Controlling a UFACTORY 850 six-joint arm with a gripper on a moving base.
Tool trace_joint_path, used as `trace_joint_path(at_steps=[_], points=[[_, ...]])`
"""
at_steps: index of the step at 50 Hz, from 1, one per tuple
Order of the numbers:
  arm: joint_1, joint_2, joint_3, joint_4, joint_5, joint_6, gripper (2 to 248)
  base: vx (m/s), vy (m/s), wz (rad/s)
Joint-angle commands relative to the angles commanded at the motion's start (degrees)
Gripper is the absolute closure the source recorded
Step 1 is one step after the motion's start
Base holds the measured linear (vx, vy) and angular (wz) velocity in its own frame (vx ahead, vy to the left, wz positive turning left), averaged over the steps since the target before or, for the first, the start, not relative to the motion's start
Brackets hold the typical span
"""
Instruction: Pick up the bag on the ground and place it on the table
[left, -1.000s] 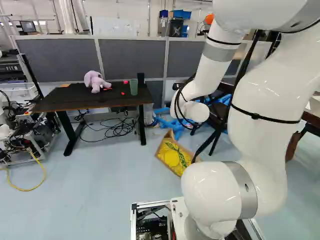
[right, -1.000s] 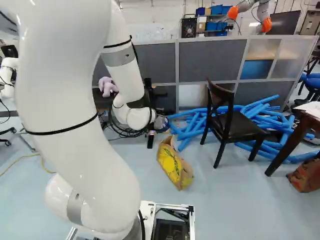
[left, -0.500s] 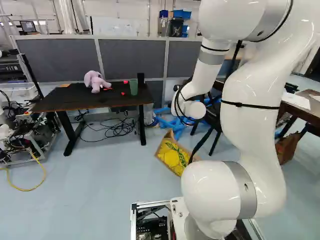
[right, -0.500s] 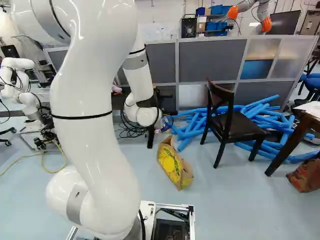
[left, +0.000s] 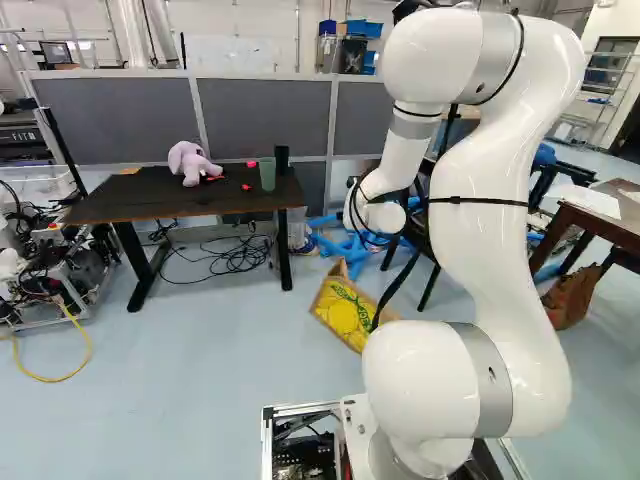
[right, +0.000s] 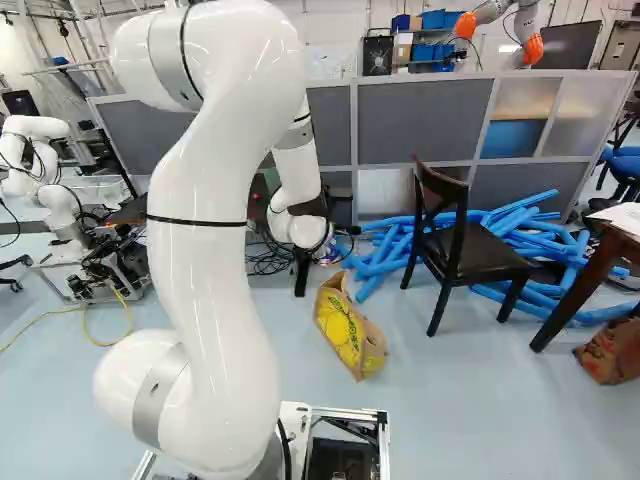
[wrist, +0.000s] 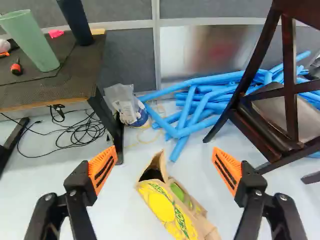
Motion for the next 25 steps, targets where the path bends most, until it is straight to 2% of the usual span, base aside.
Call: trace_joint_path(at_steps=[25], points=[[0.0,-9.3,-9.1,-2.8,-6.6,0.0,3,0.000,0.000,0.000]])
